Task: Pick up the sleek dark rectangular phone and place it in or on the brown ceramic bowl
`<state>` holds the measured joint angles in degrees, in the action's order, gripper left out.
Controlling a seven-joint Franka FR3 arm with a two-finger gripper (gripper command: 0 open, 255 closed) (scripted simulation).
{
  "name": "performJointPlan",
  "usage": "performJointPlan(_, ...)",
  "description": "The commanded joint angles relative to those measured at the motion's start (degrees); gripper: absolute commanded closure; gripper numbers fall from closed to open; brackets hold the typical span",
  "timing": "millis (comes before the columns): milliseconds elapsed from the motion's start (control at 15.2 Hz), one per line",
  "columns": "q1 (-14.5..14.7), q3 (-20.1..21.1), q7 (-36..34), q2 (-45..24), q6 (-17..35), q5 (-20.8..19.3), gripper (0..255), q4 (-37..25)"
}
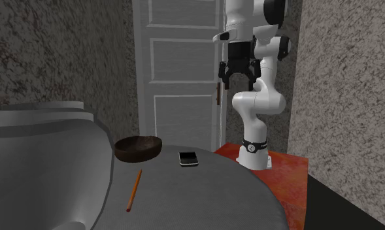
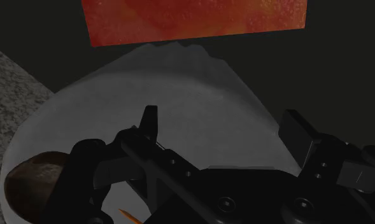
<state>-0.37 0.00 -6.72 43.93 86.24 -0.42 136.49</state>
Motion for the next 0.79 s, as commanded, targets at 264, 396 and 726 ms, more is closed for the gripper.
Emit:
performJointPlan(264, 0.7, -3.5, 7.6, -3.7, 8.1, -2.8, 0, 3.3)
performJointPlan(396, 1.0, -5.2, 11.3, -6.1, 12.2, -4.0, 0, 4.3)
performJointPlan(726, 2.1, -9.4, 20.4, -14.0, 22.7, -6.0, 0, 5.3)
